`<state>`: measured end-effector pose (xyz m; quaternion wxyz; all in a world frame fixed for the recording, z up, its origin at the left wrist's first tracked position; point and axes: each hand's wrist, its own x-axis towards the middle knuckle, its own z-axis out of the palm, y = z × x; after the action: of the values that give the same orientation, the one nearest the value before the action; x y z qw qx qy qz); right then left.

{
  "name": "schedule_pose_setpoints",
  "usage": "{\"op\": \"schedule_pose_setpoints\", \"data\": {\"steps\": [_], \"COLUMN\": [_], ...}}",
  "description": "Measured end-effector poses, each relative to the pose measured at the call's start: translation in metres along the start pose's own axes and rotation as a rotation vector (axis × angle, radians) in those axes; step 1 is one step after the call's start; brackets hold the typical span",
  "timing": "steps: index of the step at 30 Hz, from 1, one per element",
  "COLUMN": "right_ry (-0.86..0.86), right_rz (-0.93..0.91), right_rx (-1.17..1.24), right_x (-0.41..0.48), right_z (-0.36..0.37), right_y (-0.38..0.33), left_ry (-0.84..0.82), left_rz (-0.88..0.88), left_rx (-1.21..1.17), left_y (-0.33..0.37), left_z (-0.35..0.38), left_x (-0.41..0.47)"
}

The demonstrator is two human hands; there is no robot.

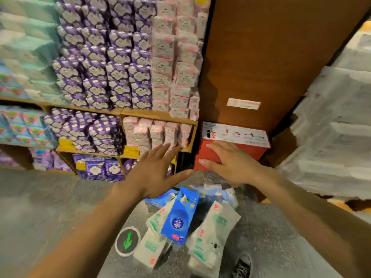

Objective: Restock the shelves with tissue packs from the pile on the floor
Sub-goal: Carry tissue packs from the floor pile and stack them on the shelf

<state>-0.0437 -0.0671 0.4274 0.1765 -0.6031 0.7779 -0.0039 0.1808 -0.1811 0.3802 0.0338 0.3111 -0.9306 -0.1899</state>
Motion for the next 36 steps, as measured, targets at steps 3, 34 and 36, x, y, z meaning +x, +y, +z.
{"op": "schedule_pose_setpoints", "data": {"steps": [3,34,36], "right_ry": [-0.067,-0.466,-0.431], "right_rz": [-0.135,-0.130,-0.157], "right_rx": [-0.018,0.204,0.315], "right_x": [0.056,0.472,0.472], "right_z": [0.009,0.675,0.680], "right_y": [0.033,0.281,0.279], "left_ry": [-0.008,0.507,0.569], "left_rz": [-0.163,-1.416,-1.418], "left_rx": [-0.005,-0.743,-0.756], "left_y": [-0.007,-0.195,-0.201], "left_z": [0.032,0.733,0.737], "left_x": [0.031,0.097,0.101]}}
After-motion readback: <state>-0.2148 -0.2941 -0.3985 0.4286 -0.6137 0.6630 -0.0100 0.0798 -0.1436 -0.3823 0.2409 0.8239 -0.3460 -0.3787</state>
